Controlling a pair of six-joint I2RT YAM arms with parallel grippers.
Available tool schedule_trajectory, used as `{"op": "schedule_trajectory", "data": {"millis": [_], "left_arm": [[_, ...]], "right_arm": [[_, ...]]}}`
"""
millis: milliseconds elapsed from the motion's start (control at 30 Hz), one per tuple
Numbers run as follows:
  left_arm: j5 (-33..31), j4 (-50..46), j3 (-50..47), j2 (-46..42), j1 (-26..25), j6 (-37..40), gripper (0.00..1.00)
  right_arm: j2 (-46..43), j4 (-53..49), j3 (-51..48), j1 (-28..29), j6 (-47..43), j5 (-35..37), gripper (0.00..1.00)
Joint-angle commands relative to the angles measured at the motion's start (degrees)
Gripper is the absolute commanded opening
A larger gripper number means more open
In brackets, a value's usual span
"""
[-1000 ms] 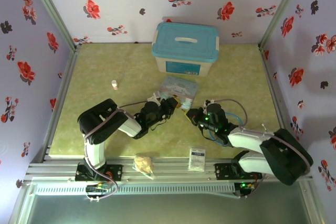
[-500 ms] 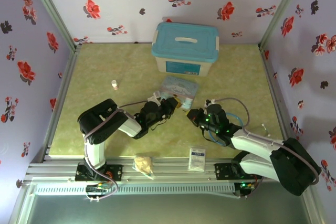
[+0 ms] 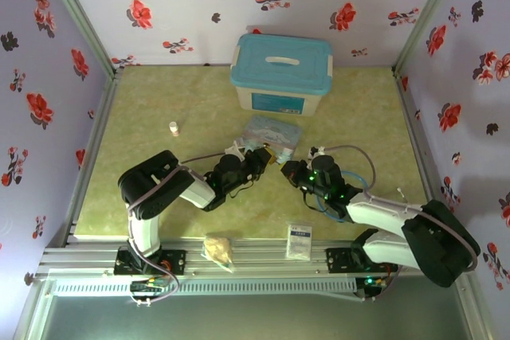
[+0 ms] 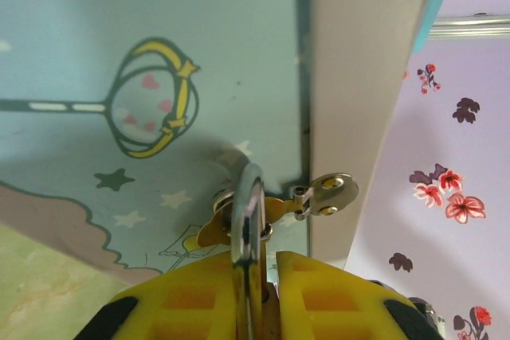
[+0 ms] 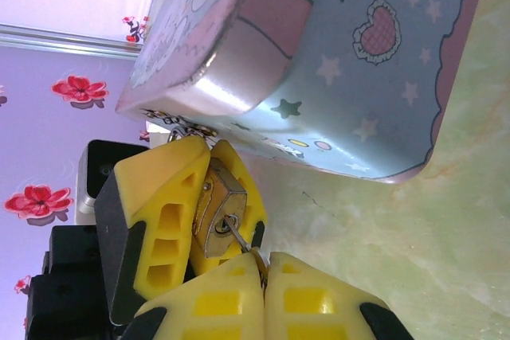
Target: Unlock a padlock with a key
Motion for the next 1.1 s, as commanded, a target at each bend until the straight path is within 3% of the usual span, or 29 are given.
{"op": "schedule_trajectory", "data": {"millis": [0, 1067], "left_arm": [[1.36, 4.99, 1.80, -0.01, -0.66, 0.22, 0.00], [1.94, 5.08, 2.68, 0.98, -0.84, -0.57, 0.00]], "right_arm": [[1.68, 4.02, 1.69, 0.37, -0.24, -0.31, 0.00], [1.77, 8.61, -1.50, 2.56, -1.03, -0.33, 0.00]]}}
